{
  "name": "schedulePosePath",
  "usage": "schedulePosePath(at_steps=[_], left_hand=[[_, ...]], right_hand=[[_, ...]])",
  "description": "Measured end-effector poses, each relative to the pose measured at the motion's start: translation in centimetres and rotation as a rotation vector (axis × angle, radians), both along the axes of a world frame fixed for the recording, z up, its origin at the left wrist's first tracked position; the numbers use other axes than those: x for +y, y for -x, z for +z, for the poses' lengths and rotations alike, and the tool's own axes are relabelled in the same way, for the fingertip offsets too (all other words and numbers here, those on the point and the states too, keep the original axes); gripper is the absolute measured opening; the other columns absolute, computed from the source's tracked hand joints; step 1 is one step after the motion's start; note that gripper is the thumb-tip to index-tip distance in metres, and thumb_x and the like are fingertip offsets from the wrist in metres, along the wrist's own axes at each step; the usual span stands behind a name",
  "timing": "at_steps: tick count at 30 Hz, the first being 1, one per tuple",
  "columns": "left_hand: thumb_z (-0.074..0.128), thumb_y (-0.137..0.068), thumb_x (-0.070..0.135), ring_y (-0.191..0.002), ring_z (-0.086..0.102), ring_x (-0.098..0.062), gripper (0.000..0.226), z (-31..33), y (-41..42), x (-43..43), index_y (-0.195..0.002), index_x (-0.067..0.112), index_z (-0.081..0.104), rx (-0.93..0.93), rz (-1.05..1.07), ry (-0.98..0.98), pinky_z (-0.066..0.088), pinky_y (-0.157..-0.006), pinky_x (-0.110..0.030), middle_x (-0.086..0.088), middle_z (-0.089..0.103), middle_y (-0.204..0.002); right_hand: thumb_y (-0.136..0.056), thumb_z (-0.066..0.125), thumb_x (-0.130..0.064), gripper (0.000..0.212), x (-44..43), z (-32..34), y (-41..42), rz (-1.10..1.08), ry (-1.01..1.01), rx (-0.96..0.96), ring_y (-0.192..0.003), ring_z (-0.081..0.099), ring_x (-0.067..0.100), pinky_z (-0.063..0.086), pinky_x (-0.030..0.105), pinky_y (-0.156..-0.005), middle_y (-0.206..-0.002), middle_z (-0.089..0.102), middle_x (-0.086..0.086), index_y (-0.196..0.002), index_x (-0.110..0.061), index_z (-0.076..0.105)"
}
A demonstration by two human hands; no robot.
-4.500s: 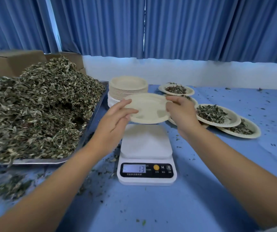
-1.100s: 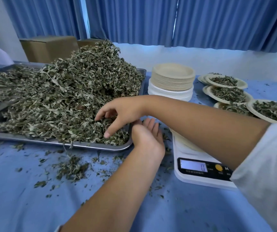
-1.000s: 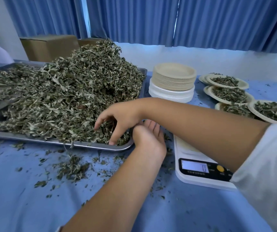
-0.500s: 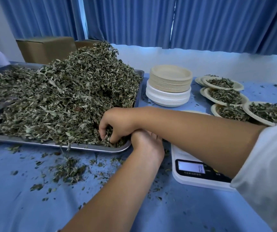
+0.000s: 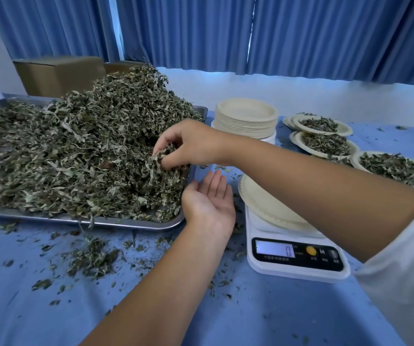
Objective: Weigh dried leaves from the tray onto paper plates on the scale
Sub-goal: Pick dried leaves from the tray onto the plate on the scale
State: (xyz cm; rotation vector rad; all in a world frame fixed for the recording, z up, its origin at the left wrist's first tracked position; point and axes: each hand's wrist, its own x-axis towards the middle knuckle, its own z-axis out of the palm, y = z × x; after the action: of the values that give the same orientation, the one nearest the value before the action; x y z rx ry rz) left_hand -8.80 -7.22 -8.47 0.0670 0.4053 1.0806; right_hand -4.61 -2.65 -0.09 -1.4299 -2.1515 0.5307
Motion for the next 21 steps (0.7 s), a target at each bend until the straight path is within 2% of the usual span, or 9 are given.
schedulePosePath(at_steps=[3,6,8,11,15,19,21], left_hand=[[0.03,-0.101,0.025,-0.131,0.045,-0.025,0.035,-0.4,0.0,0.2,-0.101,0.003,0.057,-0.062,-0.034,-0.035,0.033,-0.112,-0.036,-0.012,0.051,-0.137],[0.028,-0.101,0.027,-0.131,0.045,-0.025,0.038,-0.3,0.0,0.2,-0.1,0.001,0.056,-0.119,-0.04,-0.047,0.033,-0.112,-0.037,-0.012,0.06,-0.118],[0.028,-0.101,0.028,-0.13,0.046,-0.026,0.039,-0.3,0.1,0.1,-0.102,0.0,0.056,-0.127,-0.053,-0.054,0.034,-0.111,-0.038,-0.013,0.061,-0.107],[0.028,-0.101,0.029,-0.126,0.049,-0.027,0.042,0.1,0.1,0.1,-0.109,-0.002,0.056,-0.126,-0.042,-0.048,0.036,-0.11,-0.04,-0.015,0.061,-0.114],[0.028,-0.102,0.031,-0.114,0.058,-0.031,0.049,0.4,-0.2,0.1,-0.124,-0.005,0.051,-0.06,0.001,-0.012,0.041,-0.104,-0.043,-0.02,0.062,-0.119],[0.028,-0.103,0.031,-0.125,0.05,-0.034,0.049,0.5,-0.2,-0.1,-0.126,-0.006,0.05,-0.045,-0.022,-0.015,0.039,-0.105,-0.044,-0.023,0.055,-0.128],[0.028,-0.103,0.031,-0.126,0.049,-0.034,0.049,0.4,-0.2,-0.1,-0.124,-0.007,0.052,-0.027,-0.033,-0.024,0.04,-0.102,-0.044,-0.023,0.055,-0.128]], right_hand=[[-0.078,0.075,-0.01,0.015,-0.2,0.2,-0.7,-0.061,0.032,0.132,-0.05,0.047,-0.006,0.038,0.009,-0.053,-0.056,0.057,-0.019,-0.093,-0.015,0.074],[-0.078,0.075,-0.009,0.016,-0.5,0.4,-1.2,-0.113,0.077,0.255,-0.051,0.05,-0.003,0.047,0.016,-0.055,-0.05,0.055,-0.019,-0.093,-0.015,0.072],[-0.078,0.076,-0.011,0.016,-0.9,0.7,-1.7,-0.141,0.093,0.312,-0.054,0.053,-0.002,0.048,0.016,-0.057,-0.054,0.057,-0.018,-0.091,-0.017,0.071],[-0.078,0.077,-0.011,0.016,-1.7,1.0,-2.7,-0.174,0.114,0.407,-0.053,0.054,-0.003,0.044,0.013,-0.051,-0.054,0.056,-0.018,-0.09,-0.02,0.069],[-0.078,0.076,-0.009,0.017,-2.8,0.9,-4.6,-0.221,0.129,0.498,-0.062,0.058,0.003,0.05,0.019,-0.062,-0.071,0.059,-0.006,-0.089,-0.02,0.069],[-0.079,0.073,-0.005,0.016,-4.4,0.7,-6.8,-0.247,0.138,0.587,-0.069,0.06,0.009,0.053,0.024,-0.074,-0.08,0.062,0.002,-0.086,-0.019,0.071],[-0.079,0.072,-0.004,0.017,-5.5,0.6,-8.0,-0.262,0.124,0.614,-0.07,0.062,0.009,0.053,0.021,-0.07,-0.078,0.065,0.0,-0.083,-0.02,0.073]])
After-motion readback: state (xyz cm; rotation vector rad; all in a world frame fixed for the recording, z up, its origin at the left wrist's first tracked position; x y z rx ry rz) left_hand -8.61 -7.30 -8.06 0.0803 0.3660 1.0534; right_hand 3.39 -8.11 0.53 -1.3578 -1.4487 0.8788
